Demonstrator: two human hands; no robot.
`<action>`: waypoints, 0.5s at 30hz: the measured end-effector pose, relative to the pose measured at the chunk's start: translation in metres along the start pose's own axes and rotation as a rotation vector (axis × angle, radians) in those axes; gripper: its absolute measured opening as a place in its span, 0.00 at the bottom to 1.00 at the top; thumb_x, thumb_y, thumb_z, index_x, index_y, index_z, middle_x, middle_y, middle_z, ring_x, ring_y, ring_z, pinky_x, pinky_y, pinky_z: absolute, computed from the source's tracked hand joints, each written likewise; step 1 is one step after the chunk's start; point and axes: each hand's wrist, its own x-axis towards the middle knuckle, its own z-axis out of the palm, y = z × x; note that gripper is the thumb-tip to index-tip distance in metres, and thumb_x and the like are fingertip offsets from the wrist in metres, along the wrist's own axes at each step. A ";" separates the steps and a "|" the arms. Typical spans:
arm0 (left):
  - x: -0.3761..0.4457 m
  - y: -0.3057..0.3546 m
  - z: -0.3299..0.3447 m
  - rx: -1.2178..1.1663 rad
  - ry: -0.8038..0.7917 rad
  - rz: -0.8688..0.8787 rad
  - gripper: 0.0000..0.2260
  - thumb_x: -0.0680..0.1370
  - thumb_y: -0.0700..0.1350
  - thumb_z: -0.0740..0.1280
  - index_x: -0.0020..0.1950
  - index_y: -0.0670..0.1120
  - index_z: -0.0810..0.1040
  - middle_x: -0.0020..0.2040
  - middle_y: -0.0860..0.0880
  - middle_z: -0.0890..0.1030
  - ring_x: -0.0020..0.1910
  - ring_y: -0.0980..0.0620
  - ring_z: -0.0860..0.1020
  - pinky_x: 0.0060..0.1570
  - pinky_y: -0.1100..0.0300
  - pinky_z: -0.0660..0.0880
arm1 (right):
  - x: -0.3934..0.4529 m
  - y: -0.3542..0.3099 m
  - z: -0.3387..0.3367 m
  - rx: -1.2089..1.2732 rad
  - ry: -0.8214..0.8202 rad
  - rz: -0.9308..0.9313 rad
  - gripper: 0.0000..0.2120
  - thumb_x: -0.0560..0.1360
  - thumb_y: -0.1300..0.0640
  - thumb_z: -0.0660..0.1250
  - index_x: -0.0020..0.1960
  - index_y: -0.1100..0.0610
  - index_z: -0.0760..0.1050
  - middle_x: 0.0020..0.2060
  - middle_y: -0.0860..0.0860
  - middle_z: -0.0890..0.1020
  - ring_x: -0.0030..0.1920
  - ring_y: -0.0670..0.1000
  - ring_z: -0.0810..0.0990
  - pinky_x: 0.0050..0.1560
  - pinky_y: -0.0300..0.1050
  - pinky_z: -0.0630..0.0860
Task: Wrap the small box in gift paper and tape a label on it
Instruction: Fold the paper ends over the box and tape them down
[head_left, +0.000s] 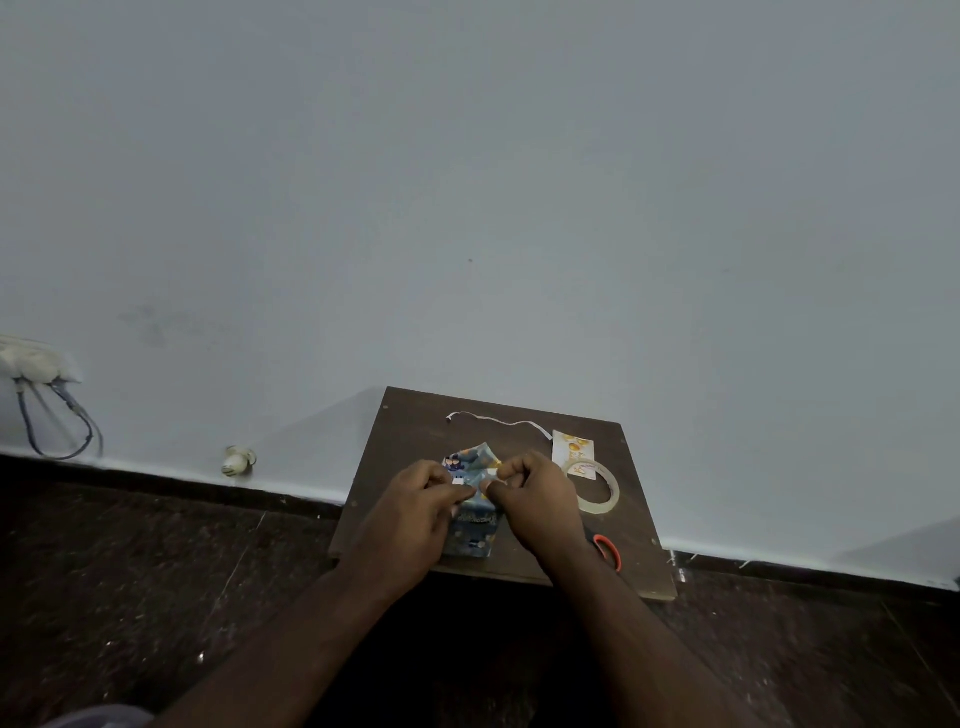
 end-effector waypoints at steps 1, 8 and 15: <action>0.000 0.000 0.001 0.011 -0.003 -0.002 0.14 0.78 0.39 0.67 0.62 0.50 0.83 0.58 0.50 0.77 0.58 0.51 0.75 0.56 0.63 0.70 | 0.000 0.002 0.000 0.030 0.019 0.006 0.09 0.70 0.55 0.75 0.42 0.51 0.75 0.34 0.45 0.76 0.36 0.46 0.74 0.35 0.42 0.67; -0.002 0.005 0.004 0.039 -0.059 -0.036 0.15 0.79 0.40 0.67 0.65 0.52 0.82 0.75 0.50 0.70 0.67 0.48 0.70 0.66 0.59 0.69 | 0.011 0.004 -0.008 0.019 -0.049 -0.045 0.23 0.70 0.57 0.77 0.63 0.51 0.78 0.55 0.44 0.81 0.49 0.45 0.78 0.47 0.41 0.74; 0.005 0.017 -0.004 -0.254 0.041 -0.340 0.10 0.78 0.47 0.70 0.58 0.52 0.76 0.63 0.57 0.74 0.63 0.58 0.74 0.50 0.71 0.66 | 0.021 -0.001 -0.013 -0.046 -0.167 -0.083 0.11 0.69 0.62 0.76 0.49 0.51 0.84 0.33 0.40 0.79 0.35 0.41 0.76 0.40 0.40 0.72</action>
